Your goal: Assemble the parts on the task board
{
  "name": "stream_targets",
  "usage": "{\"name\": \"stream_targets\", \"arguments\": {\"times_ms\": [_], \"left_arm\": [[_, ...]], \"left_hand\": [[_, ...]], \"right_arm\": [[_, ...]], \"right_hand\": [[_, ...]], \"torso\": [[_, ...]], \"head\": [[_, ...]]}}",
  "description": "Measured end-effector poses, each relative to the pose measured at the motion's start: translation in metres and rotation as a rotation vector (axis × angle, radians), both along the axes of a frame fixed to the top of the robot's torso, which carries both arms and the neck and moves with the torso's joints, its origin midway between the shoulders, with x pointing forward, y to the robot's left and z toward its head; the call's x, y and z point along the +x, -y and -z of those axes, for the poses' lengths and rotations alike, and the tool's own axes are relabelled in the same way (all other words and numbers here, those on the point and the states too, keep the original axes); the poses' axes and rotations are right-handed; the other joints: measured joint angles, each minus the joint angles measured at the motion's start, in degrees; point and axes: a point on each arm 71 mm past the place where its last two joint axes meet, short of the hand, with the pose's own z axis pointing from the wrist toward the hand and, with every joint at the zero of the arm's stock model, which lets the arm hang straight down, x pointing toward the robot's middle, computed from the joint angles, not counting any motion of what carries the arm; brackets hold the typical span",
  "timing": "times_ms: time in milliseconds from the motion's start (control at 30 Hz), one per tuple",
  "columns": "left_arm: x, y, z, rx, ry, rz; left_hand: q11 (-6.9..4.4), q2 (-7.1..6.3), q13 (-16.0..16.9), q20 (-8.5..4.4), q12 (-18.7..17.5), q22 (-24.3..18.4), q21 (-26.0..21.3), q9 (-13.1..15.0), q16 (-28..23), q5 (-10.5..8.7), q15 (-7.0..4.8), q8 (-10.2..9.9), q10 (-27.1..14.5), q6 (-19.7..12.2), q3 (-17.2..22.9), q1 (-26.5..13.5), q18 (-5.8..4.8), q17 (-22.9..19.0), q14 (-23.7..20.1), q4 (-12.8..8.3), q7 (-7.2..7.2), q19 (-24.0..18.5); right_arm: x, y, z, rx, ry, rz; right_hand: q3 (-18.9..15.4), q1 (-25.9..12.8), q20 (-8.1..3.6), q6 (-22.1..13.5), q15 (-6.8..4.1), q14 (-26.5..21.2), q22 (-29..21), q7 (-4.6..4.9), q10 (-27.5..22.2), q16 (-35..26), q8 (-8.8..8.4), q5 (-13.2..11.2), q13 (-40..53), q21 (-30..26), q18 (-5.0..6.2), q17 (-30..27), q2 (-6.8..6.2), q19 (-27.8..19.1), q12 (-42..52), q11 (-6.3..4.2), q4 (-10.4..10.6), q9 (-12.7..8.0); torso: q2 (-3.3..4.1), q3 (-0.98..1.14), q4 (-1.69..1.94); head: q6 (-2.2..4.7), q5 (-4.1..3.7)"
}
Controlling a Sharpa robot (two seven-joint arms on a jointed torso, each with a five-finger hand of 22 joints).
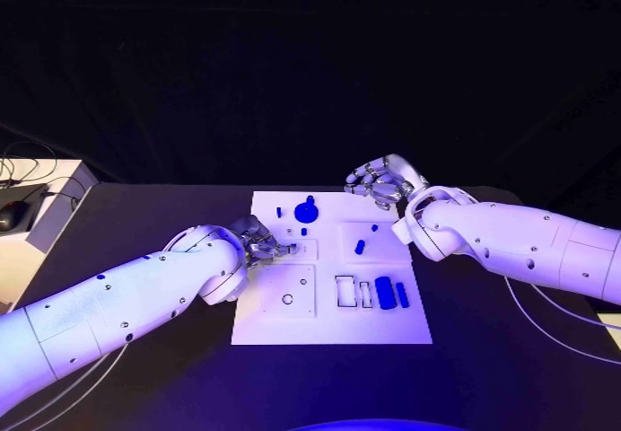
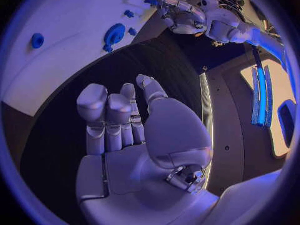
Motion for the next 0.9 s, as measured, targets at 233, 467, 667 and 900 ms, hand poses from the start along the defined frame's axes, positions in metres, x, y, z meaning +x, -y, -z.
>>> {"name": "stream_targets", "arguments": {"times_ms": [233,467,667,900], "left_arm": [[0.0,0.003,0.0,-0.001,-0.001,0.006],[0.0,0.005,0.0,-0.004,0.003,0.01],[0.001,0.008,0.0,-0.006,0.006,0.012],[0.004,0.012,0.001,-0.009,0.011,0.012]], "left_hand": [[0.0,0.0,0.1,0.0,0.0,-0.1,0.0,1.3,0.1,0.0,0.0,-0.5,0.0,0.0,0.0,0.0,0.01,-0.2,0.0,0.0,0.0,0.0],[0.0,0.47,0.2,0.0,0.0,-0.2,0.0,1.8,0.1,0.0,0.0,-0.7,0.0,0.0,0.4,0.5,0.01,-0.2,0.0,-0.4,0.0,0.0],[0.01,1.32,0.3,0.0,0.0,-0.1,0.0,2.2,0.1,0.0,0.0,-0.7,0.0,0.0,0.9,1.3,0.02,-0.2,0.0,-1.3,0.0,0.0],[0.01,1.69,0.3,0.0,0.0,-0.1,0.0,2.6,0.1,0.0,0.0,-1.0,0.0,0.0,1.1,1.7,0.02,-0.2,0.0,-2.2,0.01,0.0]], "right_arm": [[0.0,0.0,0.0,0.0,0.0,0.0],[0.0,-0.001,0.0,0.0,-0.002,-0.001],[0.0,-0.001,0.0,0.0,-0.003,-0.002],[-0.001,-0.002,0.0,0.0,-0.003,-0.003]], "right_hand": [[0.0,0.0,0.0,0.0,0.0,0.0,0.0,0.0,-0.1,0.0,0.0,0.0,0.0,0.0,0.0,0.0,0.0,0.0,0.0,-0.14,0.0,0.0],[0.2,0.0,0.0,0.0,0.0,0.0,0.0,-0.01,-0.1,0.0,0.0,0.0,-0.2,0.3,0.0,0.2,0.0,0.0,0.0,-0.14,-0.2,0.0],[0.2,0.0,0.0,0.0,0.0,0.0,0.0,-0.01,-0.1,0.0,0.0,0.0,-0.2,0.3,0.0,0.2,0.0,0.0,0.2,-0.14,-0.2,0.1],[0.2,0.0,0.0,0.0,0.0,0.0,0.0,-0.02,-0.1,0.0,0.0,0.2,-0.3,0.3,0.0,0.2,0.0,0.0,0.2,-0.14,-0.2,0.2]], "torso": [[0.01,-0.01,0.0],[0.02,-0.04,0.07],[0.03,-0.05,0.1],[0.03,-0.07,0.12]], "head": [[-0.02,-0.07],[-0.07,-0.27],[-0.19,-0.37],[-0.35,-0.51]]}}
